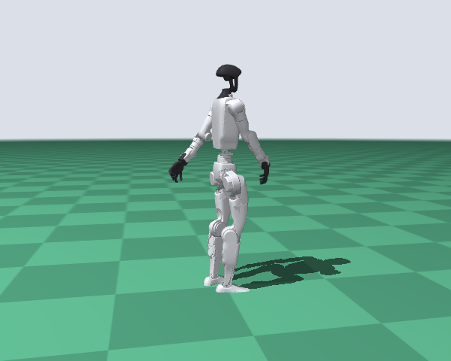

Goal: Upper body actions

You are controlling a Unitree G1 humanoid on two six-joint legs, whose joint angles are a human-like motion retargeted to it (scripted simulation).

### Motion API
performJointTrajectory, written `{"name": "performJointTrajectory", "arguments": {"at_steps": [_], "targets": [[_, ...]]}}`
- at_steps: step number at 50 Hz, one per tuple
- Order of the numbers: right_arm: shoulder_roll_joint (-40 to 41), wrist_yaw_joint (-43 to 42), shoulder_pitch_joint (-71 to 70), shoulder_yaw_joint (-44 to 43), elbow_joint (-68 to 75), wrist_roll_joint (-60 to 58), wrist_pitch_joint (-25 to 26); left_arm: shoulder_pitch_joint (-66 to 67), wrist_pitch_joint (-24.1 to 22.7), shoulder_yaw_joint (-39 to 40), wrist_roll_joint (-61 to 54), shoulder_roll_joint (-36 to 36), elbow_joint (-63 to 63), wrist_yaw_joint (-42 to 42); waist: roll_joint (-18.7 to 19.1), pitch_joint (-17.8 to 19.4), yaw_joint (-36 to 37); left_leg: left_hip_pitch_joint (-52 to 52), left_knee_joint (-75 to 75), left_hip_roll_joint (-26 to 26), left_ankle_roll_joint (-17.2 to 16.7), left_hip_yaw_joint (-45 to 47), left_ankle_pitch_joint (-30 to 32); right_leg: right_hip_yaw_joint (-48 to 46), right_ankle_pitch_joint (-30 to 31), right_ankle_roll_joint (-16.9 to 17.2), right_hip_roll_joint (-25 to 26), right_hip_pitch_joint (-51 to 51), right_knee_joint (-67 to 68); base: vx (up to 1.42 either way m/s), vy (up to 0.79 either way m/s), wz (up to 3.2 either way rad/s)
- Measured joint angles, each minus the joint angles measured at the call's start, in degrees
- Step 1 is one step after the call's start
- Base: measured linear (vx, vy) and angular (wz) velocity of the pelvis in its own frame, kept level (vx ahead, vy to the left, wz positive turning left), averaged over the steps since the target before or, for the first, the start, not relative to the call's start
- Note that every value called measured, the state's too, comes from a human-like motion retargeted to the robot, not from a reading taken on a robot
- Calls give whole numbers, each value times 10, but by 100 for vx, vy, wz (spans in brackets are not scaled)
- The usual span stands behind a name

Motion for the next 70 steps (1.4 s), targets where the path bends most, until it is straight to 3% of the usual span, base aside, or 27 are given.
{"name": "performJointTrajectory", "arguments": {"at_steps": [7,12,18,22,25,28,34,38,43,50,57,60,64,70], "targets": [[19,14,-14,10,-16,-4,-27,2,29,6,-122,-6,0,38,-10,-7,-12,0,-1,-3,1,-7,2,-6,-1,0,-2,3,-1,0,0,0],[-14,-65,77,22,33,-73,-13,-136,17,-97,-165,13,0,110,-12,-20,-16,-5,-9,-10,6,-16,10,-15,-3,1,-3,5,-3,0,1,4],[-86,-157,205,-47,177,-141,140,-376,-16,-172,-96,13,-21,122,-12,-25,-24,-14,-16,-15,9,-21,20,-36,-5,6,-9,9,-7,-2,2,11],[-147,-216,313,-98,206,-86,235,-495,-52,-173,-70,-5,-108,111,-12,-13,-26,-17,-13,-16,8,-25,20,-44,-2,5,-14,10,-11,-2,2,-6],[-185,-251,391,-135,206,-18,266,-562,-90,-173,-63,-16,-176,117,-11,-8,-29,-19,-12,-13,4,-20,18,-43,0,1,-16,7,-13,-3,1,-19],[-212,-275,451,-180,206,25,252,-602,-110,-191,-35,-2,-222,135,-9,-5,-28,-19,-12,-11,2,-11,17,-42,2,-4,-15,5,-15,-1,0,-23],[-229,-325,495,-219,206,90,244,-586,-98,-219,13,20,-230,161,-8,-3,-24,-19,-13,-10,0,-11,19,-44,-1,-8,-15,4,-15,0,0,0],[-210,-318,458,-181,206,121,251,-503,-85,-210,-7,7,-183,157,-8,-8,-11,-20,-15,-11,1,-14,20,-46,-3,-8,-15,4,-15,0,0,0],[-159,-244,330,-91,206,51,248,-363,-18,-181,11,15,-59,135,-6,-15,-5,-13,-21,-12,3,-19,22,-40,-6,-8,-10,5,-12,6,-2,16],[-49,-70,101,0,121,-65,124,-85,42,-121,72,48,0,23,-4,-7,-10,1,-22,-5,1,-5,15,-8,-3,-8,1,-2,-3,1,-1,-13],[24,19,-20,17,-32,-5,0,70,50,-18,41,21,0,19,0,-5,-15,-2,-25,2,-4,7,16,6,-1,-6,6,-15,2,0,0,-3],[34,10,-24,21,-66,-3,-44,64,47,-9,-6,18,0,32,-4,-10,-17,-6,-28,2,-5,5,21,4,-2,-5,6,-18,1,1,-2,5],[19,-54,16,38,-53,-30,-61,-27,37,-56,-77,23,0,51,-11,-17,-19,-10,-30,-2,-5,0,25,-3,-3,-5,3,-18,0,2,-2,19],[-42,-117,125,27,95,-120,22,-266,-6,-149,-96,25,0,56,-17,-24,-2,-11,-25,-1,-2,2,23,-28,2,-5,0,-7,-8,0,0,0]]}}
